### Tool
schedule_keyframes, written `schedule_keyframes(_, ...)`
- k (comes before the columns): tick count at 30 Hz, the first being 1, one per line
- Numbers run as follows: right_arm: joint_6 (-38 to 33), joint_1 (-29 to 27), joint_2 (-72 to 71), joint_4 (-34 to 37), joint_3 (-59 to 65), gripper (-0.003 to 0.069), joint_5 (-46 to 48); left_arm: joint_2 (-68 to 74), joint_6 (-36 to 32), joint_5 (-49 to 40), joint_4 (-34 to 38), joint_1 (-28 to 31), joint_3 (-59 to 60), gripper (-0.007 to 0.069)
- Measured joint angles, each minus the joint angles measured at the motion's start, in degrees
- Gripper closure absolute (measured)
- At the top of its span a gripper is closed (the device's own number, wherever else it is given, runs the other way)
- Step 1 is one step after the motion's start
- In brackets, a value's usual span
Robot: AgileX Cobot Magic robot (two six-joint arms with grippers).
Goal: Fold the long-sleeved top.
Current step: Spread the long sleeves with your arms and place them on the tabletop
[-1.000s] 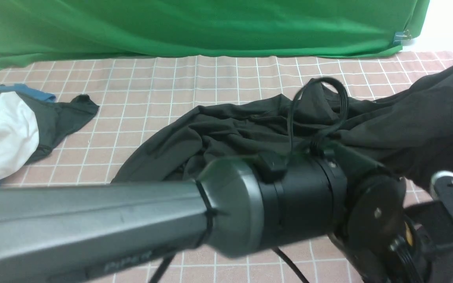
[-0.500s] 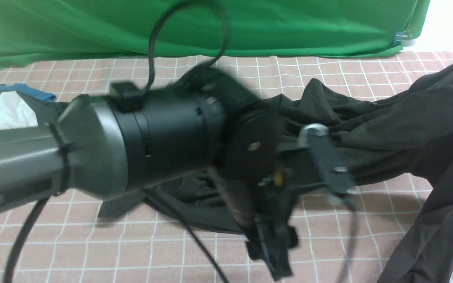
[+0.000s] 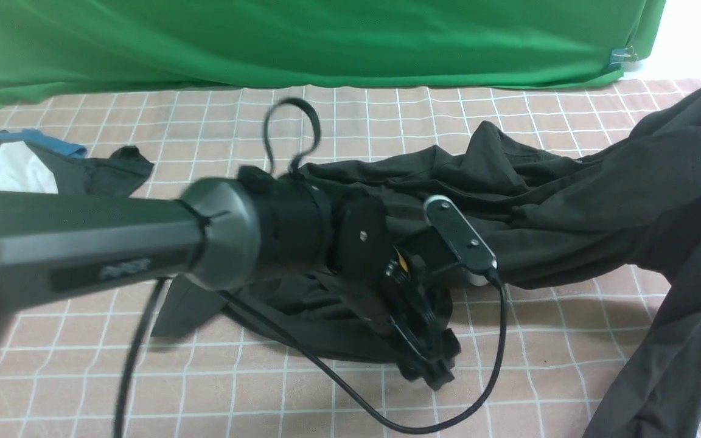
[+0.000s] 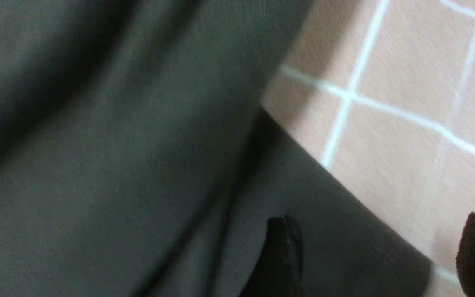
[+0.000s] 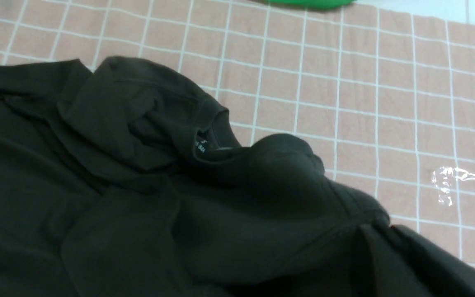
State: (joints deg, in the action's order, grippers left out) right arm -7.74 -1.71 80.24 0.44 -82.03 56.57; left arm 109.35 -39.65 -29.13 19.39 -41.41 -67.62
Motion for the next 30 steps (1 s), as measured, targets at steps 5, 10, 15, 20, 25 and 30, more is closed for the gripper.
schedule_keyframes(5, -0.75, 0.00, 0.00, 0.05, 0.00, 0.0626, -0.05, 3.20, -0.79, 5.03, -2.11, 0.00, 0.00, 0.0097)
schedule_keyframes(10, -0.87, 0.00, 0.00, 0.24, 0.00, 0.0626, 0.08, 3.75, -0.20, 6.21, -6.83, -0.30, -0.20, 0.0305)
schedule_keyframes(15, -0.87, 0.00, 0.00, 0.28, 0.00, 0.0626, 0.98, 0.82, 2.93, -1.80, -11.26, -0.11, -0.76, 0.0577)
schedule_keyframes(20, -1.49, 0.00, 0.06, 0.74, 0.00, 0.0629, 1.00, -12.77, 6.45, -18.98, -14.77, 0.18, -2.30, 0.0587)
schedule_keyframes(25, -2.61, 0.00, 0.06, 0.94, 0.00, 0.0629, 0.89, -27.99, 11.99, -30.54, -24.21, 0.50, -2.81, 0.0587)
schedule_keyframes(30, -2.61, 0.00, -0.13, 1.11, 0.00, 0.0629, 2.23, -42.73, 15.29, -35.76, -29.56, 8.31, -2.81, 0.0587)
